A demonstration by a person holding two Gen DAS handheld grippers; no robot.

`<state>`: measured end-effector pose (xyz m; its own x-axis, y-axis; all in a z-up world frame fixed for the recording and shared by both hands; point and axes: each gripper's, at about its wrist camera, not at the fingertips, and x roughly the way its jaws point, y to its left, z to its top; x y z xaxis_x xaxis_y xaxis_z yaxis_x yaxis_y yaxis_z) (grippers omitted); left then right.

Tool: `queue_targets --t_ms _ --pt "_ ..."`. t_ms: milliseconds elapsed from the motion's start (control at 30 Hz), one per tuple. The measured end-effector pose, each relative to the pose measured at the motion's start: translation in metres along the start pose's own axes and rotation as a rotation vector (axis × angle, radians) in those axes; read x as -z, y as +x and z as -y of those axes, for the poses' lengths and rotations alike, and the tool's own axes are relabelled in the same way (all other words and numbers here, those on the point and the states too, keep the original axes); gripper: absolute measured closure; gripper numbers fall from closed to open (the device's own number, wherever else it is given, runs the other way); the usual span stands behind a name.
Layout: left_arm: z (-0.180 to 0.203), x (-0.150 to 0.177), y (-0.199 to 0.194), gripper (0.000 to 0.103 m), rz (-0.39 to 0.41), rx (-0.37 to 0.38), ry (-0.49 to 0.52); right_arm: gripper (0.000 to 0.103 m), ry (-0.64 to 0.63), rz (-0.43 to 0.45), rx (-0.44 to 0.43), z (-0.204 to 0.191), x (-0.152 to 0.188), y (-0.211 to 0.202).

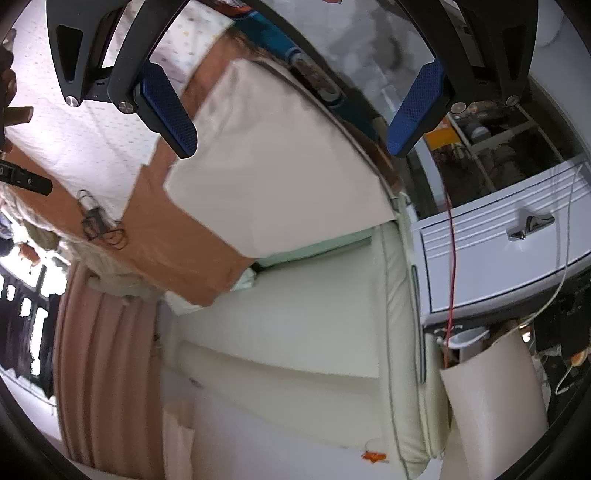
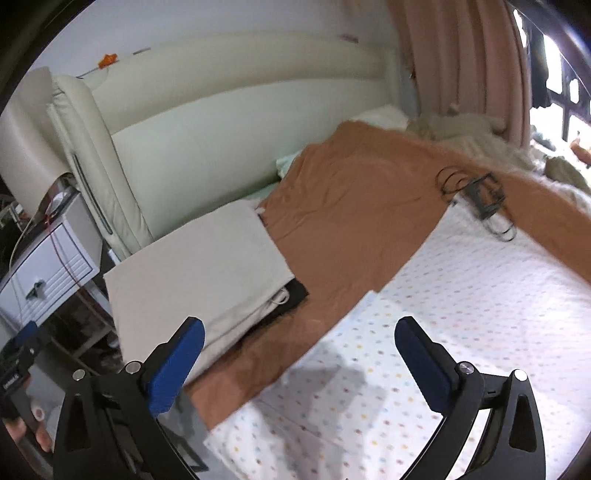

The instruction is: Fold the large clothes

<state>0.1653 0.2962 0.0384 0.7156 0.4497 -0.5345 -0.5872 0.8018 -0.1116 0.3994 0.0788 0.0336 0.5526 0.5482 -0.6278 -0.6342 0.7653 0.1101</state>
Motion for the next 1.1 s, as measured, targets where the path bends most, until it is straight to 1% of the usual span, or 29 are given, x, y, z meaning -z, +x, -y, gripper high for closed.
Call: queue_targets --t_ms 200,367,667,767,867,933,1000,1100 --pt "0.020 0.002 -0.042 0.000 0.034 0.046 0.038 0.000 -0.010 0.065 0.037 0.008 0.016 -0.064" --pt "0.034 0.011 -0.076 0.000 0.058 0.083 0.074 0.000 -0.002 0.102 0.071 0.017 0.034 -0.107" --pt "0.038 0.035 -0.122 0.000 0.080 0.145 0.109 0.000 0.010 0.160 0.106 0.032 0.072 -0.177" --pt "0.039 0.045 -0.134 0.000 0.079 0.165 0.119 0.000 0.023 0.177 0.111 0.038 0.084 -0.195" --pt "0.042 0.057 -0.147 0.000 0.082 0.172 0.142 0.000 0.034 0.210 0.137 0.043 0.098 -0.216" --pt "0.044 0.064 -0.155 0.000 0.102 0.171 0.152 0.000 0.031 0.227 0.144 0.047 0.112 -0.228" --pt "0.047 0.073 -0.163 0.000 0.115 0.186 0.170 0.000 0.028 0.248 0.164 0.049 0.127 -0.237" --pt "0.052 0.086 -0.174 0.000 0.127 0.217 0.188 0.000 0.024 0.250 0.183 0.052 0.149 -0.244"
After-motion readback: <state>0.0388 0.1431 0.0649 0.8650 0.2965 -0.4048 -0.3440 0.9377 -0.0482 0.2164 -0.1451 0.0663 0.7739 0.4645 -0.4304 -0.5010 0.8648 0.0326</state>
